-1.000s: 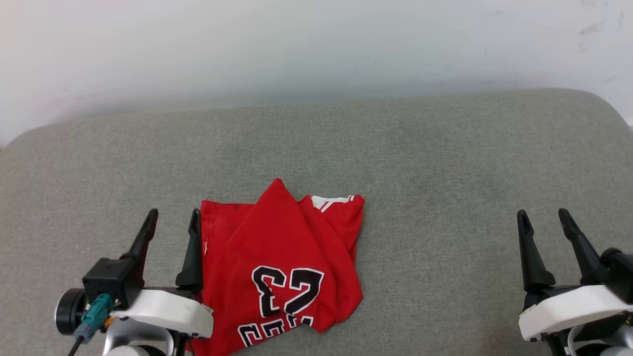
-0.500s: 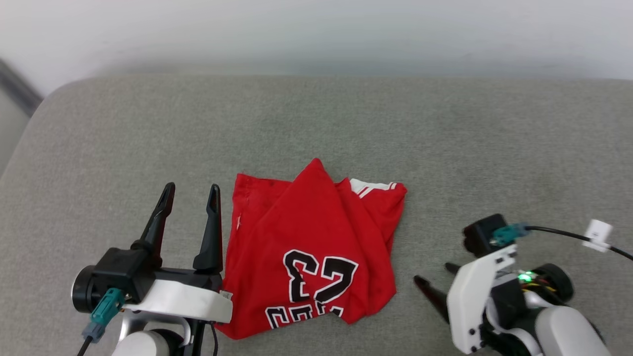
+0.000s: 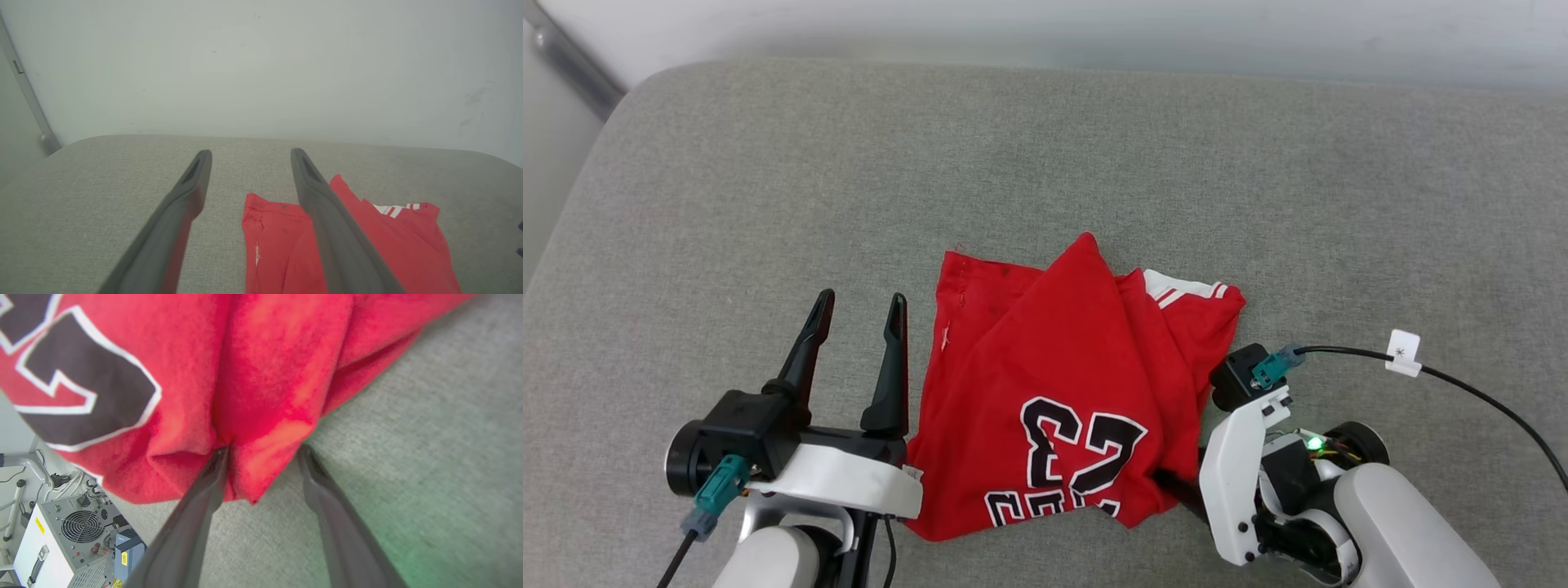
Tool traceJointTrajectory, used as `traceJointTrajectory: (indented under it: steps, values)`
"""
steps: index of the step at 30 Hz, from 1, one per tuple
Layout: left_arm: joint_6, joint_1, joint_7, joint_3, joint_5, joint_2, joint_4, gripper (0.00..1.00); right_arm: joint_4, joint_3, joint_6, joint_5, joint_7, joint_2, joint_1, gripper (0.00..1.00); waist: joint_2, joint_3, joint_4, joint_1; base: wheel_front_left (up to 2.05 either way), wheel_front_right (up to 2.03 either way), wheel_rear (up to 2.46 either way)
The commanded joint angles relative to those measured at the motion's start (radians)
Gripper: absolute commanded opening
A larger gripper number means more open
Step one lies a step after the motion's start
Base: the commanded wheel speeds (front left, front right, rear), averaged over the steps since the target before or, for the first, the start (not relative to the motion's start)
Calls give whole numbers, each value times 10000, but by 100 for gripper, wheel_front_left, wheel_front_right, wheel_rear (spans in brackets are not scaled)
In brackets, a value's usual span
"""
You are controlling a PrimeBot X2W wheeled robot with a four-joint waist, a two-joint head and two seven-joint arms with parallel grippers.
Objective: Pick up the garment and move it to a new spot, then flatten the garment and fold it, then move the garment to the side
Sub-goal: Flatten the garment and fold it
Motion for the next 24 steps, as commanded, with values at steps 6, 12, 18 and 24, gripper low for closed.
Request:
traceJointTrajectory:
  steps: [6,12,18,24]
  values:
    - [-10,0,-71,7,-59,27,234,100,-148,413,2,348,-688,-165,-367,0,0,-340,-186,0,0,0,0]
    - [72,270,14,-10,-134,95,265,100,-1164,-213,1,110,-1521,-475,-307,0,0,-840,-473,0,0,0,0]
    - [135,627,164,-32,-211,199,174,100,-2204,-2071,1,-431,-1992,-562,809,0,0,-1264,-855,0,0,0,0]
    - [234,868,294,-36,-247,285,104,100,-2449,-4748,2,-995,-1646,70,2910,0,0,-1500,-1215,0,0,0,0]
